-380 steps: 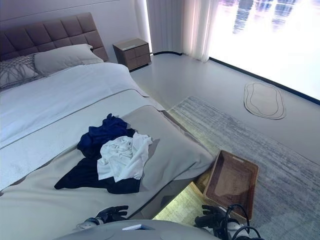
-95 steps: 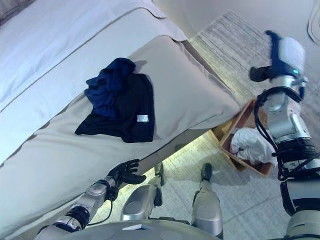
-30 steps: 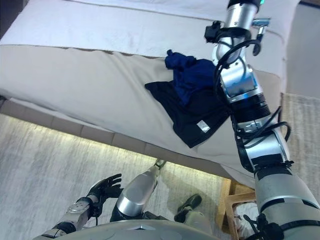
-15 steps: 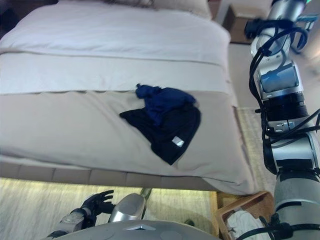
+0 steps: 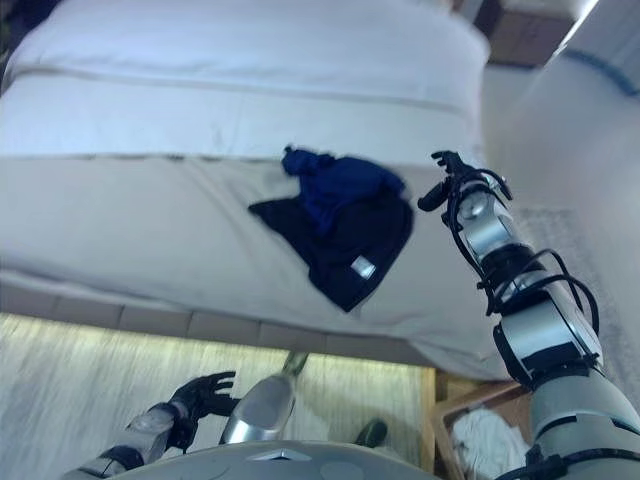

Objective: Pick up the clothes from the bed and place them into the basket

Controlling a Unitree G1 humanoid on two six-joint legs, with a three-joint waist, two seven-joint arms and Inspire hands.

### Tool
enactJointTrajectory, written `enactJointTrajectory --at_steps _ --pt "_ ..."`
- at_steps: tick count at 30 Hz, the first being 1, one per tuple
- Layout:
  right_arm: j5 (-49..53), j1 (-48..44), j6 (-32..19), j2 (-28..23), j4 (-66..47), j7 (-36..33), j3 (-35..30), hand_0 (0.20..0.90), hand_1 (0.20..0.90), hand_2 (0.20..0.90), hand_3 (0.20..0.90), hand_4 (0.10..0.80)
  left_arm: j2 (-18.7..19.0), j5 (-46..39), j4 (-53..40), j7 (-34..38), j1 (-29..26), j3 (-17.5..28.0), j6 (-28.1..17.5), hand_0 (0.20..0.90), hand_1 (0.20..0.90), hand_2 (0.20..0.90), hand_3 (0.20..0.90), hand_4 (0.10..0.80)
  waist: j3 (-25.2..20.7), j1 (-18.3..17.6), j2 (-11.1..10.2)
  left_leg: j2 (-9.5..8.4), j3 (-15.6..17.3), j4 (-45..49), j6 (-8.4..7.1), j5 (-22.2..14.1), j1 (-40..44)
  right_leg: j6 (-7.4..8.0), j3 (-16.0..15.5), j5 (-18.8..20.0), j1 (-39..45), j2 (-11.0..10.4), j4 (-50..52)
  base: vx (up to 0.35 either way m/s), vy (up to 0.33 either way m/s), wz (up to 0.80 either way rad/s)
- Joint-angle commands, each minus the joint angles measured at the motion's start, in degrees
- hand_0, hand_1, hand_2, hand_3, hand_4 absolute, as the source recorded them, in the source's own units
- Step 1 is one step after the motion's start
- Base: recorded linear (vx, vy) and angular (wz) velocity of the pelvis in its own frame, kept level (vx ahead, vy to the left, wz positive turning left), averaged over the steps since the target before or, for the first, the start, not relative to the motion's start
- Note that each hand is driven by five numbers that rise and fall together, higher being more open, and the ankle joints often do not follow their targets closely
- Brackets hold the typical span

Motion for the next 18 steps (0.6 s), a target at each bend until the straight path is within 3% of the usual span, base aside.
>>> enactJointTrajectory --at_steps 1,8,18 --pt "-2.6 -13.2 -1.6 -2.1 -3.1 -10.3 2.7 0.900 0.900 0.900 0.900 0.800 2.1 -2.7 -1.1 0.5 0.7 -2.6 -2.6 0.900 0.900 0.900 0.900 0.800 4.3 2.7 -0.5 -3.34 -1.3 1.7 3.78 -6.6 -0.2 -1.99 -0.1 -5.7 0.4 -1.7 8.7 -0.010 0.055 0.23" --pt "-3.4 -16.0 -0.8 0.7 0.2 -17.6 2.4 0.900 0.900 0.900 0.900 0.800 1.7 -5.2 -1.0 0.0 2.2 -2.3 -5.2 0.900 0.900 0.900 0.900 0.800 7.4 4.9 1.6 -4.78 -1.7 4.0 4.48 -6.9 -3.1 -1.99 -2.0 -5.4 -0.5 -3.9 10.5 0.073 0.071 0.14" --pt "-5.9 -19.1 -0.2 1.8 3.6 -20.1 3.3 0.900 0.900 0.900 0.900 0.800 1.4 -7.7 -1.4 -0.9 2.7 -2.6 -6.1 0.900 0.900 0.900 0.900 0.800 8.5 6.3 3.4 -6.01 -1.8 6.0 5.25 -7.6 -4.9 -1.93 -2.4 -6.2 -1.0 -6.4 12.9 0.086 0.063 0.06"
